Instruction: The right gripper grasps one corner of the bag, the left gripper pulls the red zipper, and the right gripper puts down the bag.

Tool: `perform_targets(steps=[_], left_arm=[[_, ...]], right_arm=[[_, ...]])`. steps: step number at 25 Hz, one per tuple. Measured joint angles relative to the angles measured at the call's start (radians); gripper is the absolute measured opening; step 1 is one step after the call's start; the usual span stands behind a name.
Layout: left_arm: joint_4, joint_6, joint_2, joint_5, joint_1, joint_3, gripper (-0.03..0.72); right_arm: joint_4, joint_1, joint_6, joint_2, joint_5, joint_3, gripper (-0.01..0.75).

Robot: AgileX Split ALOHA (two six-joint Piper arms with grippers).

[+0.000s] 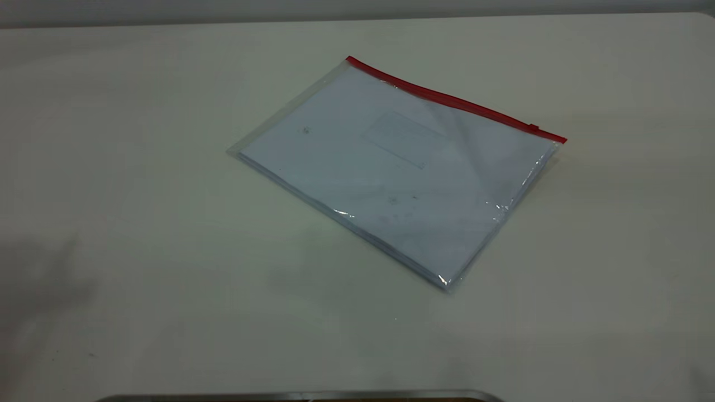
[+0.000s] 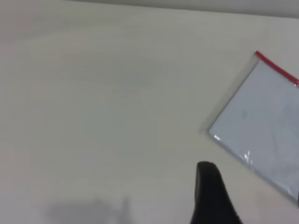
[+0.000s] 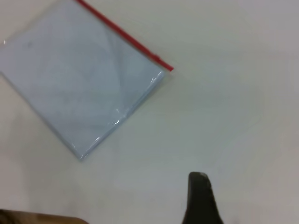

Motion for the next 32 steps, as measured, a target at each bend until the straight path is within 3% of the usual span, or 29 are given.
perform_targets(steps=[4,12,15,22,29,32], left_arm=[[-0.089,0.158,0.2,-0.062,0.0,-0.077,0.496],[-0.219,0.511,0.541,-0.07,-0.035,-0.215,0.496],[-0.235,0.573,0.623,-0.069,-0.053,-0.238,0.496],[-0.238,0.594,0.704,-0.075,-0.087,-0.248,0.496],[-0.241,0.595,0.704,-0.091,-0.094,-0.249,0.496],[-0.241,0.595,0.704,-0.092,-0.094,-0.249,0.496]], right_arm=[[0.046,0.0,-0.021,0.245,-0.183,0.0,0.556],[0.219,0.034,-0.222,0.782,-0.526,-0.004,0.556],[0.299,0.036,-0.288,0.963,-0.59,-0.026,0.556],[0.468,0.036,-0.533,1.3,-0.585,-0.202,0.556],[0.703,0.034,-0.841,1.528,-0.427,-0.418,0.556],[0.842,0.0,-0.98,1.594,-0.355,-0.481,0.556]])
